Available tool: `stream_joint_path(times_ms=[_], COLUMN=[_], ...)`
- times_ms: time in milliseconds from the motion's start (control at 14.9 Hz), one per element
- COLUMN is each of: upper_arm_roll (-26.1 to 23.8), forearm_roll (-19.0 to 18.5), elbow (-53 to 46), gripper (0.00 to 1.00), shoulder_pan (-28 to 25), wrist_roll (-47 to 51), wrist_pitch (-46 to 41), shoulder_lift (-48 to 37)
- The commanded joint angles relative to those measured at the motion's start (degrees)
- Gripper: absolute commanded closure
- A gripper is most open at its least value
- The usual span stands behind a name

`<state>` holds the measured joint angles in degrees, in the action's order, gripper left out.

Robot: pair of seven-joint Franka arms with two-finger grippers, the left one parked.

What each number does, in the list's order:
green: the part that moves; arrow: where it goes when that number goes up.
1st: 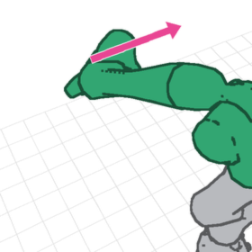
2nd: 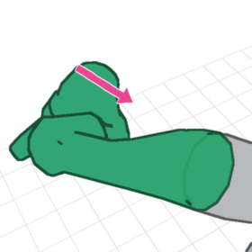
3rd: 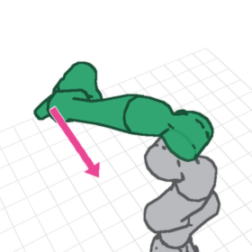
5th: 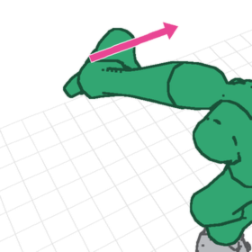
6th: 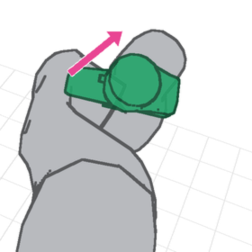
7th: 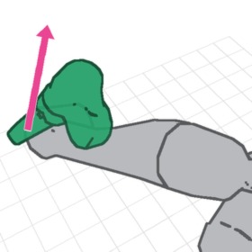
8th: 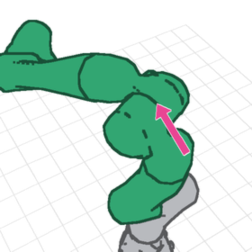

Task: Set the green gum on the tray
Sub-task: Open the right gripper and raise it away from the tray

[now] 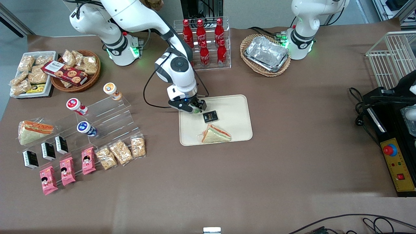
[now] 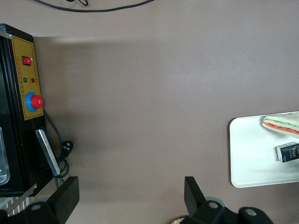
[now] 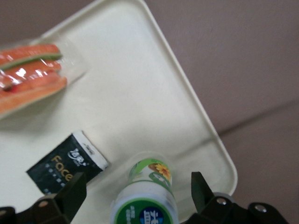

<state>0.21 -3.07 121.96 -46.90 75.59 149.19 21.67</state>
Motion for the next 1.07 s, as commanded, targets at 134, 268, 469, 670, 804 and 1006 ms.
stream_joint_path(times_ms=[134,268,469,670,804,1006], upper_arm_roll=[-0.12,0.05,0.14,0.14,-0.38,-0.56], forearm_roll=[1.57,2.45,2.81,4.38,5.62,5.62], elbow=[-7.24,-11.54,-23.47,-34.31,-35.82,-35.74], gripper=[0.0,0.0,0.0,0.0,0.0,0.0], shoulder_pan=[1.46,1.46,2.68,7.33,13.03,23.13], wrist_roll=[-6.15,-10.44,-16.52,-23.62,-28.72,-45.46], wrist_pitch=[-20.66,-28.04,-43.67,-55.39,-58.21,-58.75], shoulder_lift=[-9.79,-11.99,-13.41,-13.49,-15.5,-18.41])
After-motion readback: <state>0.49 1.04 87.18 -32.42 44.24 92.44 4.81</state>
